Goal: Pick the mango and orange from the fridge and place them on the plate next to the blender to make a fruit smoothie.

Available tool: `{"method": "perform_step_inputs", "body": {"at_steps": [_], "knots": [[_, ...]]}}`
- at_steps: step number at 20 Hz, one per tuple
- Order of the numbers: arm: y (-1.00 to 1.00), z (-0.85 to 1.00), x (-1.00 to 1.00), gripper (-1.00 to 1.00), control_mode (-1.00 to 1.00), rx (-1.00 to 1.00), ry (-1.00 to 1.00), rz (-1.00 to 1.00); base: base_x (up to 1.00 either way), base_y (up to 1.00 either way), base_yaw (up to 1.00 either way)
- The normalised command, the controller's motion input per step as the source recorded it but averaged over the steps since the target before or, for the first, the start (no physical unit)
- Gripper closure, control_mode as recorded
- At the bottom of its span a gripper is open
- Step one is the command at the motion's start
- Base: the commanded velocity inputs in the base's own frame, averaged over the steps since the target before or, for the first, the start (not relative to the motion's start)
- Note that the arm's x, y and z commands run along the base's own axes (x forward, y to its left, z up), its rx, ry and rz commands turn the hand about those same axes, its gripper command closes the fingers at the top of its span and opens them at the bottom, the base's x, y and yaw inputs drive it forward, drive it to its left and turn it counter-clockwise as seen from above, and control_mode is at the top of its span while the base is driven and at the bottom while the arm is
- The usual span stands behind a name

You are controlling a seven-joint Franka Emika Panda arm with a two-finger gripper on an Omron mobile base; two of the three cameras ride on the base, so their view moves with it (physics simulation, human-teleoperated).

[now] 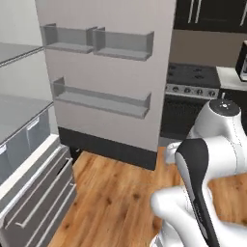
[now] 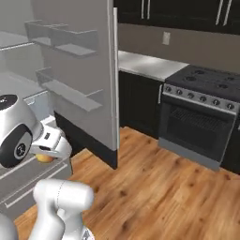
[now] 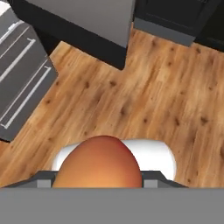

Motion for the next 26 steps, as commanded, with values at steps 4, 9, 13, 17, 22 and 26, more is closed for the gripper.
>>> {"method": "perform_step_inputs", "body": {"at_steps": [4, 9, 13, 17, 22, 26], "knots": [[0.0, 0.0, 0.0, 1.0, 1.0, 0.0, 0.0, 0.0, -0.19, 0.18, -0.9], [0.0, 0.0, 0.0, 1.0, 1.0, 0.0, 0.0, 0.0, -0.03, 0.18, -0.91], [0.0, 0.0, 0.0, 1.0, 1.0, 0.0, 0.0, 0.0, 0.0, 0.16, -0.91], [0.0, 0.0, 0.0, 1.0, 1.0, 0.0, 0.0, 0.0, 0.0, 0.11, -0.88], [0.0, 0.0, 0.0, 1.0, 1.0, 0.0, 0.0, 0.0, 0.32, 0.0, -0.76], [0.0, 0.0, 0.0, 1.0, 1.0, 0.0, 0.0, 0.0, 0.5, 0.0, -0.67]]}}
